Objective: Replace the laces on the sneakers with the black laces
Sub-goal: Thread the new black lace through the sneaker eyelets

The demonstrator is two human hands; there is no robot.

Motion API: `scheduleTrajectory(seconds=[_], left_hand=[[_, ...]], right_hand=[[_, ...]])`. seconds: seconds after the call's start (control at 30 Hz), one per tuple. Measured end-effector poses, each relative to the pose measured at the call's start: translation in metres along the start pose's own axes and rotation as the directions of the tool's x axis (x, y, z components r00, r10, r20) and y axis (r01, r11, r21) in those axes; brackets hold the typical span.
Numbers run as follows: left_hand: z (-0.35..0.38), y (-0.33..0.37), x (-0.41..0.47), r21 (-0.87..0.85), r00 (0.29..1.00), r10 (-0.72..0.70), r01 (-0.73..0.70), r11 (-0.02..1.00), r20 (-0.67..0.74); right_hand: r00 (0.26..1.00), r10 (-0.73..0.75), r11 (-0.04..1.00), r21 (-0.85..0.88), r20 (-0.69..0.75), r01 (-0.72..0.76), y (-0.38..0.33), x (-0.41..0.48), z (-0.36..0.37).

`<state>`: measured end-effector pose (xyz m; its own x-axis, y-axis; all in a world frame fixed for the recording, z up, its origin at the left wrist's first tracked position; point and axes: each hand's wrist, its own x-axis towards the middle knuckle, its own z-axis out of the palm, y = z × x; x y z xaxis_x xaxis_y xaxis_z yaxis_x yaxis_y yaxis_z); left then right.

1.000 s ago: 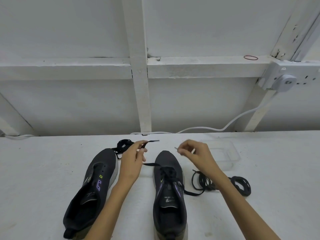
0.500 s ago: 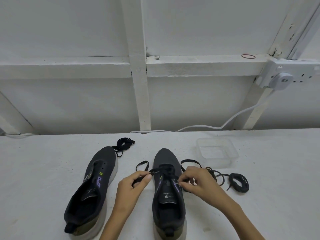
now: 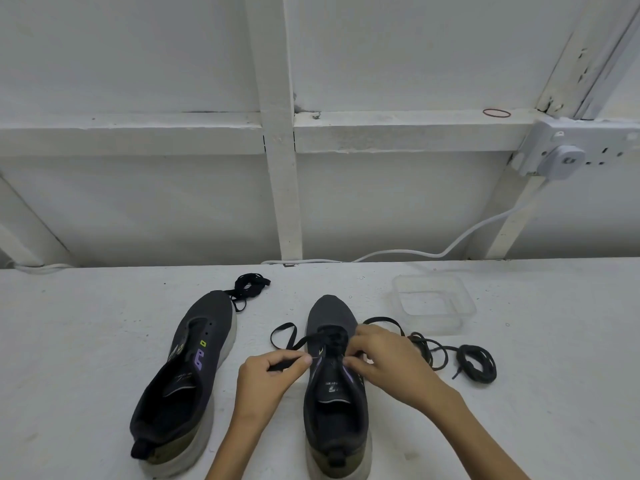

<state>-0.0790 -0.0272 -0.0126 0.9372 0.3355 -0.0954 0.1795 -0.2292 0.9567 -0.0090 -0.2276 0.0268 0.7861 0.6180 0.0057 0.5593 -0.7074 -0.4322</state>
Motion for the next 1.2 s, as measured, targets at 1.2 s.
scheduleTrajectory(seconds=[1.2], left_hand=[[-0.005, 0.023, 0.027, 0.419, 0.961, 0.050, -0.166, 0.893, 0.273]], right_hand=[[0.931, 0.360, 0.757, 0.567, 0.054, -0.325, -0.017, 0.007, 0.035]])
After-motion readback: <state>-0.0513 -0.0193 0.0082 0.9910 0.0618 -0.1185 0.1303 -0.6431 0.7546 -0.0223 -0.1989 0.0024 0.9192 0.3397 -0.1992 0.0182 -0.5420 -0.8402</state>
